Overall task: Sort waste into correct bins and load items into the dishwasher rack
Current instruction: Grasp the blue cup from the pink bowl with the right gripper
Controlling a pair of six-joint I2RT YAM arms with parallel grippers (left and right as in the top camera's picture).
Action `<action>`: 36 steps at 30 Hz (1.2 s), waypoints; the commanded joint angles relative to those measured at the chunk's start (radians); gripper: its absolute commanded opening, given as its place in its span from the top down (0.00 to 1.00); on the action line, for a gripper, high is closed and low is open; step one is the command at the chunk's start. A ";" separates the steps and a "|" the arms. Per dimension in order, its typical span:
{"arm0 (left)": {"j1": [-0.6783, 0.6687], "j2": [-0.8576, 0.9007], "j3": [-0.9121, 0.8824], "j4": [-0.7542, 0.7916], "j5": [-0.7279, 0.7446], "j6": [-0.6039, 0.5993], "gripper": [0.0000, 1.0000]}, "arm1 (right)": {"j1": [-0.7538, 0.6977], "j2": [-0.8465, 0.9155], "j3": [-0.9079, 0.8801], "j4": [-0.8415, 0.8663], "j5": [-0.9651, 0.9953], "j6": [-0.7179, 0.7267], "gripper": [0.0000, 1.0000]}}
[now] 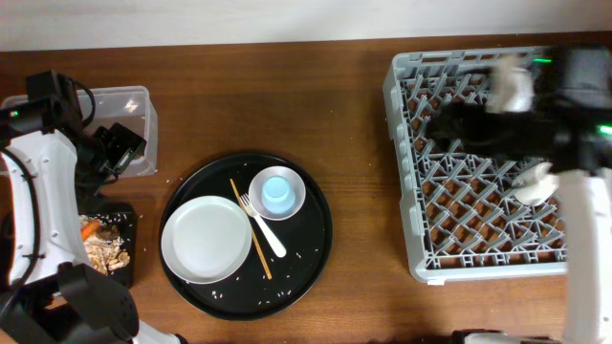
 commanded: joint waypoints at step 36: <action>0.003 -0.008 -0.002 0.000 0.000 -0.013 0.01 | 0.755 0.635 0.011 0.340 0.451 0.309 0.37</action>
